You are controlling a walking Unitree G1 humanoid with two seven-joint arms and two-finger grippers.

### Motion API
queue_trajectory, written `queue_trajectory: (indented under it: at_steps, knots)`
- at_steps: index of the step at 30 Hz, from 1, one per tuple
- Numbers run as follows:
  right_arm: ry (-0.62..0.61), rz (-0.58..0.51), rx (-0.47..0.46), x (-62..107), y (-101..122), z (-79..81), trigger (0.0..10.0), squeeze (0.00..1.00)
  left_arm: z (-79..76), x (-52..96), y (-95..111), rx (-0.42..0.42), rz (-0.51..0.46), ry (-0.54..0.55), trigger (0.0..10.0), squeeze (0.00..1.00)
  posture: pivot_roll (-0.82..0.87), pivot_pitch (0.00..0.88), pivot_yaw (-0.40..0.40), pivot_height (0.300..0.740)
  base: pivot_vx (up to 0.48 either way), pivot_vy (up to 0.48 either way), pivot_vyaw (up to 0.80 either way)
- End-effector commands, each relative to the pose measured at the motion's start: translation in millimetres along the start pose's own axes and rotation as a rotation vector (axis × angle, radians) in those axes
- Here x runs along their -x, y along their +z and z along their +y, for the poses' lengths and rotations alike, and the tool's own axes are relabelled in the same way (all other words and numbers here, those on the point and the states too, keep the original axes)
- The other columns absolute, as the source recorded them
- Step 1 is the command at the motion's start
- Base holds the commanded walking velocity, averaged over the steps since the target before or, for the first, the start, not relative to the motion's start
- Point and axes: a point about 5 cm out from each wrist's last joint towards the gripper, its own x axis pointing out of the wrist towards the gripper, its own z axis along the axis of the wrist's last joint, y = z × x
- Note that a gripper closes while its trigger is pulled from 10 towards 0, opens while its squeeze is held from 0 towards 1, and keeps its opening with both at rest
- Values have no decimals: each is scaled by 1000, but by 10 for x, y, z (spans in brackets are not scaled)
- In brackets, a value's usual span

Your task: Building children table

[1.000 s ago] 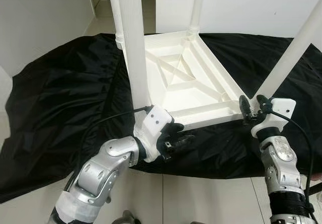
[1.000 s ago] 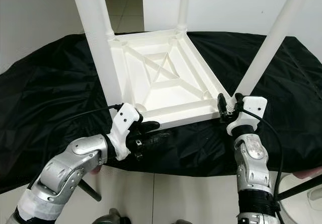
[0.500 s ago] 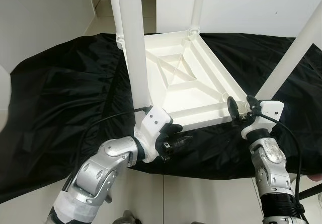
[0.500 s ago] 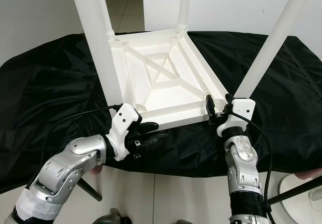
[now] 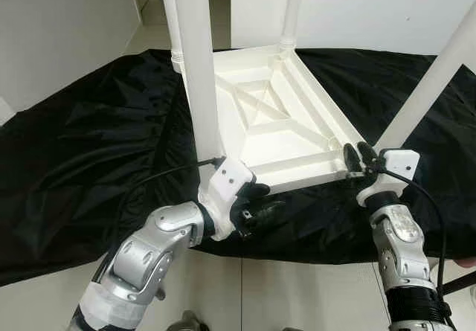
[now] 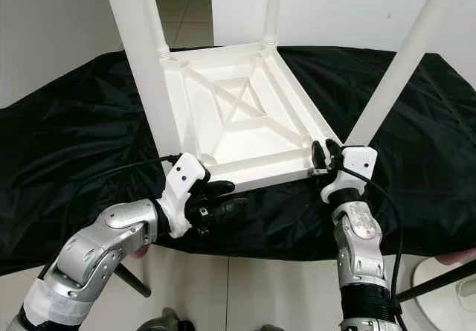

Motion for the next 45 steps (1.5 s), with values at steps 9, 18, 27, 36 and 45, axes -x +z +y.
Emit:
queue_trajectory:
  at_steps: [9, 18, 27, 36, 45]
  knots:
    - [-56, -14, 179, -59, 119, -428, 10000, 1000, -88, 65, 31, -10, 21, -83, 10000, 0, -16, 8, 50, 740, 0, 0, 0]
    - [94, 0, 200, -114, 71, -190, 10000, 0, -87, 133, 27, -10, 40, -100, 10000, 0, -8, 9, 44, 740, 0, 0, 0]
    - [228, 14, -59, -54, 10, 96, 10000, 0, -77, 292, -8, -49, 58, -110, 10000, 0, 0, 15, 45, 740, 0, 0, 0]
    - [240, 51, -68, 38, -30, 10, 10000, 0, -49, 719, -88, -46, 162, -172, 10000, 0, -4, 14, 50, 740, 0, 0, 0]
    - [281, 85, -94, 100, -106, 112, 10000, 0, 406, 1021, -120, -103, 238, 69, 10000, 0, 8, 14, 39, 740, 0, 0, 0]
